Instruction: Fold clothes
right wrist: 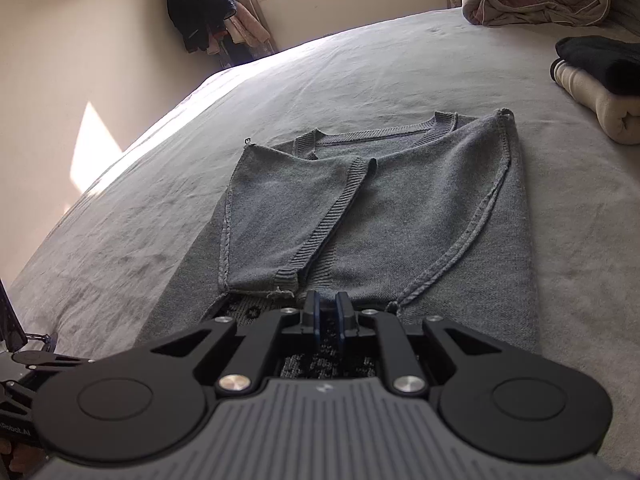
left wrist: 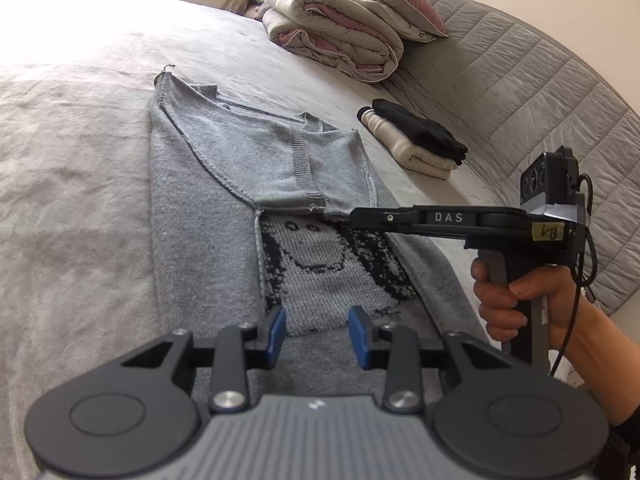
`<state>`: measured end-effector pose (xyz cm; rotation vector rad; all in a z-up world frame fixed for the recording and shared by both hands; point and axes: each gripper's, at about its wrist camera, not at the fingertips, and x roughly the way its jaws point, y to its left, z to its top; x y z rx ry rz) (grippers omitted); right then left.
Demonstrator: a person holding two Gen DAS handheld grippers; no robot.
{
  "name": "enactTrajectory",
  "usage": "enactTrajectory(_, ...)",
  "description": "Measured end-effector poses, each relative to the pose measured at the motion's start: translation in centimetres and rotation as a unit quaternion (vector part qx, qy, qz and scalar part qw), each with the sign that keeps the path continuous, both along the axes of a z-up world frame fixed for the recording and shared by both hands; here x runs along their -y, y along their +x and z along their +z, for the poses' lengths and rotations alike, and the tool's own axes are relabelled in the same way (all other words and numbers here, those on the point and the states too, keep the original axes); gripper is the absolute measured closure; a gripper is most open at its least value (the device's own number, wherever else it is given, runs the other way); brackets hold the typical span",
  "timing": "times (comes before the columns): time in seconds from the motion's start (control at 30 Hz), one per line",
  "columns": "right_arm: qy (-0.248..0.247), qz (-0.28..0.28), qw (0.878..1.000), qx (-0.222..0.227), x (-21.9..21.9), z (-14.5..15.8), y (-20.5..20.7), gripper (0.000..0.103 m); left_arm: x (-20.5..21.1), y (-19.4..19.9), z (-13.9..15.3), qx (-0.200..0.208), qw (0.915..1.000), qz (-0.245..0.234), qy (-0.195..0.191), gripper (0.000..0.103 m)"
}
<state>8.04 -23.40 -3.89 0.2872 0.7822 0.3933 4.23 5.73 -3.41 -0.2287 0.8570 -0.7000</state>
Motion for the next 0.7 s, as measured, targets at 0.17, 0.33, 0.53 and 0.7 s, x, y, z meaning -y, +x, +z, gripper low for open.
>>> enactTrajectory(0.17, 0.038, 0.020, 0.999, -0.031, 0.3, 0.2, -3.0, 0.087, -0.1, -1.5, 0.9, 0.022, 0.9989, -0.001, 0.041, 0.067)
enactTrajectory(0.33, 0.109, 0.040, 0.991, -0.059, 0.7, -0.3, -5.9, 0.072, -0.4, -3.5, 1.5, 0.027, 0.9974, 0.004, 0.067, 0.067)
enactTrajectory(0.53, 0.183, 0.072, 0.976, -0.097, 0.1, -1.3, -7.1, 0.070, 0.3, -6.7, 1.5, 0.040, 0.9894, 0.023, 0.138, 0.067)
enactTrajectory(0.7, 0.198, 0.112, 0.966, -0.124, -1.6, -1.4, -6.8, 0.070, 1.5, -9.8, 1.4, 0.066, 0.9717, 0.044, 0.222, 0.067)
